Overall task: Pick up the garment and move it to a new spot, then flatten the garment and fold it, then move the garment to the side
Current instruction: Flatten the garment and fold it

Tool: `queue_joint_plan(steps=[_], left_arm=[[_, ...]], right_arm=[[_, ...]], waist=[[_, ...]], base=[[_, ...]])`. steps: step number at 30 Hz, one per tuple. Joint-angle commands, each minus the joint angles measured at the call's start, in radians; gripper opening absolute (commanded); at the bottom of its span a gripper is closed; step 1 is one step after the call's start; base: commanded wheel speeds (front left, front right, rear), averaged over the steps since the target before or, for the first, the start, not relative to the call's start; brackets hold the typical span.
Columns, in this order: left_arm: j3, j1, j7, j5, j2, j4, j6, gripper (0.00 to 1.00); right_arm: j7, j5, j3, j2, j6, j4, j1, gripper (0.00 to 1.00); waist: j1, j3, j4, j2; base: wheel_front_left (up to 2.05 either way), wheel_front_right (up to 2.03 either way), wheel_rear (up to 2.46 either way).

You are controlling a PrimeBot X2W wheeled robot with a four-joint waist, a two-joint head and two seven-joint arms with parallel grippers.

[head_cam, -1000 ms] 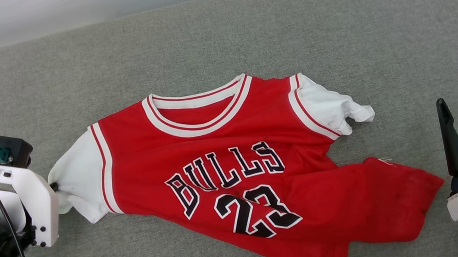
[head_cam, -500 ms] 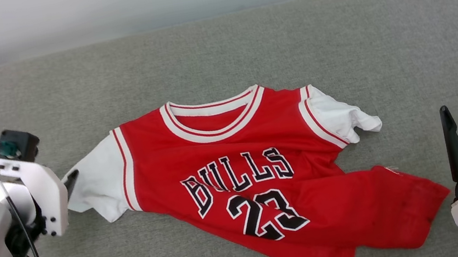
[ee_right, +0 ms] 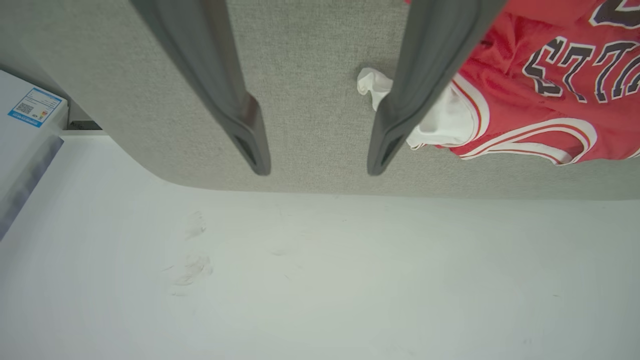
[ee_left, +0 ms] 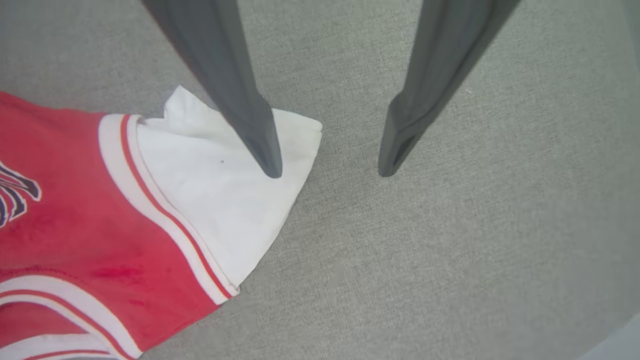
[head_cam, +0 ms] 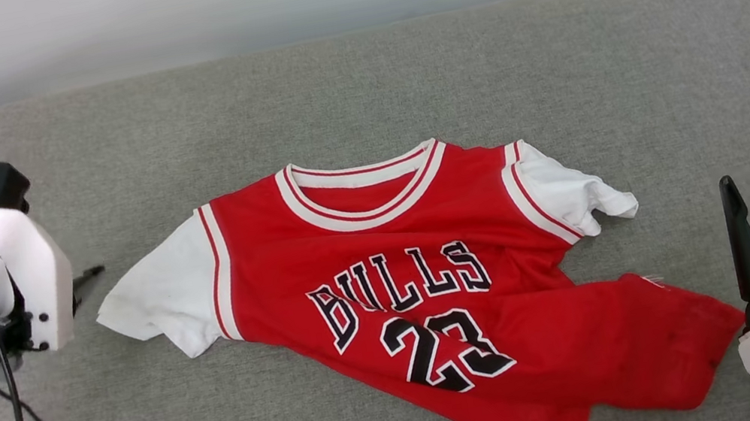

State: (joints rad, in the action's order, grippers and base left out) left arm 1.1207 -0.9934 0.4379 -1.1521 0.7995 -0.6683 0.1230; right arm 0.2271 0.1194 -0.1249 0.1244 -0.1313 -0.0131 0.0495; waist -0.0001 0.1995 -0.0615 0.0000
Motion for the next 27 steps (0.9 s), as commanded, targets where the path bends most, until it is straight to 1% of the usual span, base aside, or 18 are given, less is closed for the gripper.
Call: queue_joint_plan(steps=[1, 2, 3, 6, 12, 18, 22, 23, 24, 25, 27], left_arm=[[0.008, -0.010, 0.038, -0.012, 0.011, 0.013, 0.002, 1.00], [0.008, -0.010, 0.038, -0.012, 0.011, 0.013, 0.002, 1.00], [0.018, -0.002, 0.079, -0.025, 0.017, 0.025, 0.004, 1.00], [0.026, 0.010, 0.107, -0.030, 0.025, 0.029, 0.004, 1.00], [0.044, 0.042, 0.135, -0.038, 0.019, 0.004, -0.005, 1.00], [0.044, 0.079, 0.120, -0.061, -0.019, -0.044, -0.004, 1.00], [0.070, 0.104, 0.127, -0.058, -0.044, -0.066, -0.001, 1.00], [0.079, 0.110, 0.131, -0.056, -0.050, -0.066, 0.002, 0.71], [0.084, 0.113, 0.127, -0.053, -0.053, -0.066, 0.003, 0.11], [0.086, 0.113, 0.119, -0.052, -0.056, -0.067, 0.004, 0.00], [0.083, 0.106, 0.094, -0.045, -0.056, -0.067, 0.005, 0.00]], right_arm=[[0.005, 0.002, 0.001, -0.004, 0.001, 0.000, -0.002, 1.00], [0.005, 0.002, 0.001, -0.004, 0.001, 0.000, -0.002, 1.00], [0.008, 0.002, 0.002, -0.006, 0.001, -0.002, 0.003, 1.00], [0.010, 0.002, 0.002, -0.006, 0.001, -0.003, 0.011, 1.00], [0.012, 0.001, 0.002, -0.005, 0.001, 0.003, 0.034, 1.00], [0.015, -0.006, -0.004, -0.007, 0.001, 0.010, 0.039, 1.00], [0.017, -0.009, -0.007, -0.010, 0.001, 0.015, 0.041, 1.00], [0.017, -0.010, -0.008, -0.010, 0.001, 0.015, 0.042, 1.00], [0.016, -0.012, -0.007, -0.011, 0.001, 0.015, 0.042, 1.00], [0.014, -0.014, -0.008, -0.012, 0.001, 0.014, 0.042, 1.00], [0.007, -0.016, -0.004, -0.006, 0.001, 0.013, 0.042, 1.00]], waist=[[0.0001, 0.010, -0.006, 0.0000], [0.0001, 0.010, -0.006, 0.0000], [0.0001, 0.019, -0.012, 0.0000], [0.0001, 0.030, -0.019, 0.0000], [0.0001, 0.070, -0.039, 0.0000], [0.0001, 0.103, -0.047, 0.0000], [0.0001, 0.113, -0.047, 0.0000], [0.0001, 0.114, -0.046, 0.0000], [0.0001, 0.114, -0.045, 0.0000], [0.0001, 0.112, -0.043, 0.0000], [0.0001, 0.105, -0.036, 0.0000]], base=[[0.00, 0.00, 0.00], [0.00, 0.00, 0.00], [0.00, 0.00, 0.00], [0.00, 0.00, 0.00], [0.00, 0.00, 0.00], [0.00, 0.00, 0.00], [0.00, 0.00, 0.00], [0.00, 0.00, 0.00], [0.00, 0.00, 0.00], [0.00, 0.00, 0.00], [0.00, 0.00, 0.00]])
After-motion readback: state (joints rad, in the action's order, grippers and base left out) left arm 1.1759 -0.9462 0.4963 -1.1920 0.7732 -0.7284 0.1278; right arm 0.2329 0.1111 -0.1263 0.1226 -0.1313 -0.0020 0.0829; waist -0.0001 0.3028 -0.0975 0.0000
